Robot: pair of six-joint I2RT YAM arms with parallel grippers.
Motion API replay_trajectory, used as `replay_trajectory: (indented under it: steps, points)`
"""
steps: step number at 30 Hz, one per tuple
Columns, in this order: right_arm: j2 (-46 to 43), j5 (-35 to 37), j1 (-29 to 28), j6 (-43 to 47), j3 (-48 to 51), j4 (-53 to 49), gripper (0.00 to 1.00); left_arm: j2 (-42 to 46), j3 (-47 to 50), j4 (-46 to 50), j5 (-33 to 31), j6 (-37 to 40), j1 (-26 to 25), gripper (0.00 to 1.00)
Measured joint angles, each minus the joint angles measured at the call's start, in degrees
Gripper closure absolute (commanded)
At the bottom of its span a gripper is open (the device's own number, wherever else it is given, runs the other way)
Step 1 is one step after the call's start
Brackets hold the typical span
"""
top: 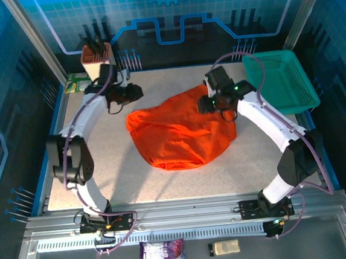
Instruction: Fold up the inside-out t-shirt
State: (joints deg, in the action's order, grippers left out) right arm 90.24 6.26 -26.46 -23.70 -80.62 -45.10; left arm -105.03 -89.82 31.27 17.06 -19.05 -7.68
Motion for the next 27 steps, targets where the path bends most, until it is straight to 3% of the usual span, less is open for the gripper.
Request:
replay_trajectory:
  steps: [5,11,15,21,27]
  points:
    - [-0.55,-5.42,-2.01,-5.81,16.0,6.01,0.18,-12.13,-4.9,1.44,1.01,0.63,-3.32,0.72]
    - [2.51,-8.61,-0.57,-9.57,22.64,12.92,0.15,-19.3,-6.58,4.15,-0.26,2.19,-2.99,0.73]
    - [7.48,-10.73,3.93,-9.73,22.34,17.88,0.16,-19.1,-4.28,3.89,-0.94,2.71,-1.05,0.73]
    - [16.65,-12.96,9.97,-7.32,12.04,19.98,0.18,-13.75,8.09,0.68,-0.66,2.51,0.87,0.73]
    - [31.39,-16.24,11.5,-2.56,-8.7,19.17,0.2,-2.69,24.9,-3.96,0.79,-0.37,-0.37,0.72]
